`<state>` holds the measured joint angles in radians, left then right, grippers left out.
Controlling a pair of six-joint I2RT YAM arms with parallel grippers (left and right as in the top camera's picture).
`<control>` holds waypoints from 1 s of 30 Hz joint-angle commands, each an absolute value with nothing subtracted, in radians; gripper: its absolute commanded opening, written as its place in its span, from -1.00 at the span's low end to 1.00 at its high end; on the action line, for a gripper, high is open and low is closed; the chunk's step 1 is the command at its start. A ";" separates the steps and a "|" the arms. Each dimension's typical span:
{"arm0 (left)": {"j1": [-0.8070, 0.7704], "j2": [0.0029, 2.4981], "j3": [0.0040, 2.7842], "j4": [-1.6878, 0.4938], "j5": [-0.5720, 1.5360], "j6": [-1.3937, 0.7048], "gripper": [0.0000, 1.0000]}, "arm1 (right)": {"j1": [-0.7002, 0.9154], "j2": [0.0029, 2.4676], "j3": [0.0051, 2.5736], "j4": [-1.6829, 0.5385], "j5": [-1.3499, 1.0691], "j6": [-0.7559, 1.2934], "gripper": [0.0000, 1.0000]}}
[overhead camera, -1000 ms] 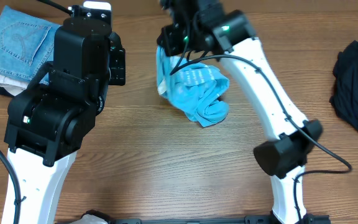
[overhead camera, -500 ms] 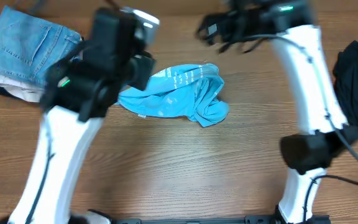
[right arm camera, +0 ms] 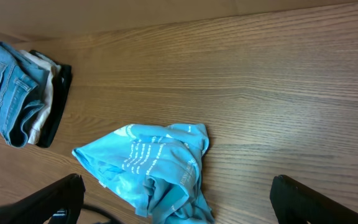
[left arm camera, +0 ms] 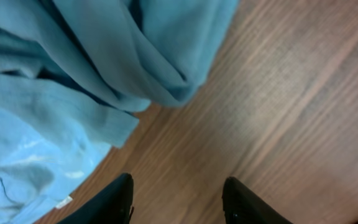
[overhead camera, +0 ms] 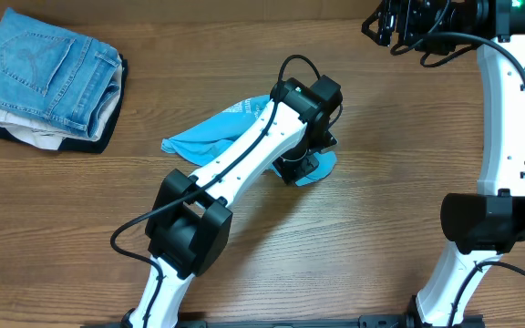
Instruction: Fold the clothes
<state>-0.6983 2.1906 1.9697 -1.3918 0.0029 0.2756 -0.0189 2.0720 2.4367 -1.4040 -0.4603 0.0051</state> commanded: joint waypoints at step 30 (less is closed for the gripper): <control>-0.584 2.205 1.693 -0.989 -0.067 0.205 0.14 | -0.017 2.071 2.447 -1.370 -0.465 -0.008 1.00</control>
